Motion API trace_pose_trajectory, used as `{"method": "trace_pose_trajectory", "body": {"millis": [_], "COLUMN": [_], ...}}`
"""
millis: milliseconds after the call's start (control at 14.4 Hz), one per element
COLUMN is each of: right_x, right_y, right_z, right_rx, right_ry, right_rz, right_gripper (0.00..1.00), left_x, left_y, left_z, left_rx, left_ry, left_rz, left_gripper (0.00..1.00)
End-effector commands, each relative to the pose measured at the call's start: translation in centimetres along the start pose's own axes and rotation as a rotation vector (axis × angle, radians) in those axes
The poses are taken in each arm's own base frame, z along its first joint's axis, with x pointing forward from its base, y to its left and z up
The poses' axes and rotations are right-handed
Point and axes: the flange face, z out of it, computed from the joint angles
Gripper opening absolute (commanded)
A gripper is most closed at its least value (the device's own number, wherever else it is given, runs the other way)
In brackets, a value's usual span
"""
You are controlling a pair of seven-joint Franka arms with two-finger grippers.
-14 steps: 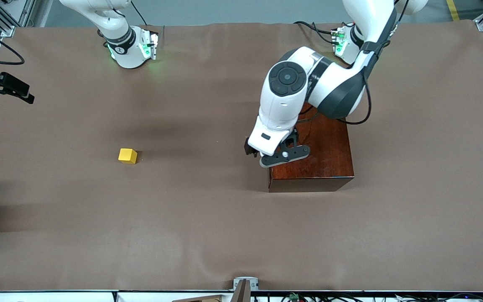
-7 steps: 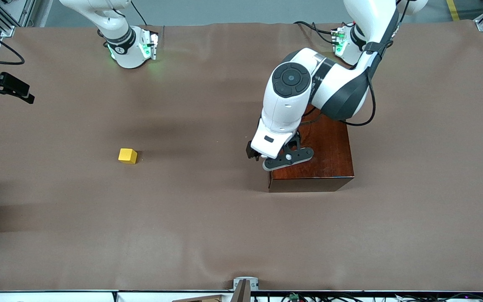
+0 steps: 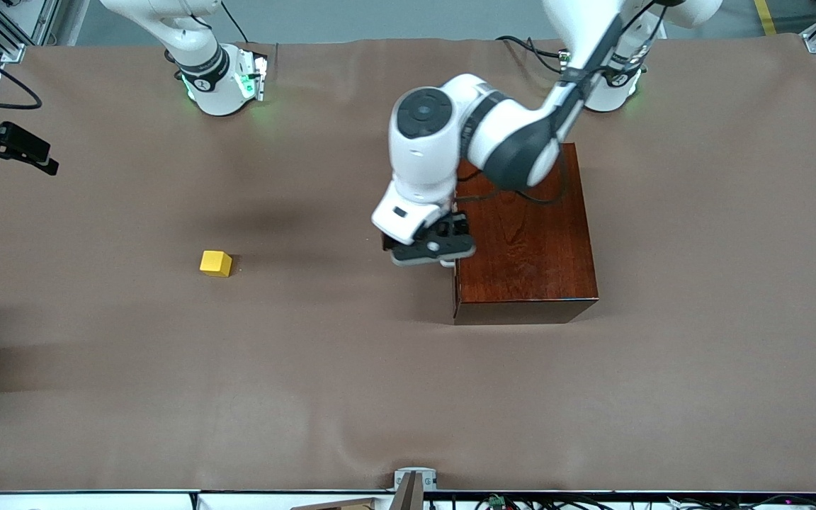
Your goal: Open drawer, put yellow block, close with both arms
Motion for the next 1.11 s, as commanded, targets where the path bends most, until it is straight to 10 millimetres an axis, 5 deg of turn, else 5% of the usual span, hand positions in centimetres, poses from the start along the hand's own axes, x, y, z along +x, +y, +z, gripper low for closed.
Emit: {"method": "trace_pose_trajectory", "body": {"millis": [0, 278, 1041], "right_x": [-0.1, -0.2, -0.1], "right_y": [0.0, -0.1, -0.1], "right_z": [-0.2, -0.2, -0.1], "right_rx": [-0.001, -0.002, -0.001], "right_ry": [-0.001, -0.003, -0.003], "right_rz": [-0.009, -0.010, -0.010], "right_gripper": [1.00, 1.00, 1.00], "left_x": [-1.7, -4.9, -6.8], "left_y": [2.0, 3.9, 2.8], "left_z": [2.3, 4.5, 9.9], "left_rx": [0.054, 0.120, 0.271], "left_ry": [0.038, 0.054, -0.070], "left_rz": [0.031, 0.097, 0.159], "left_gripper": [1.00, 1.00, 1.00]}}
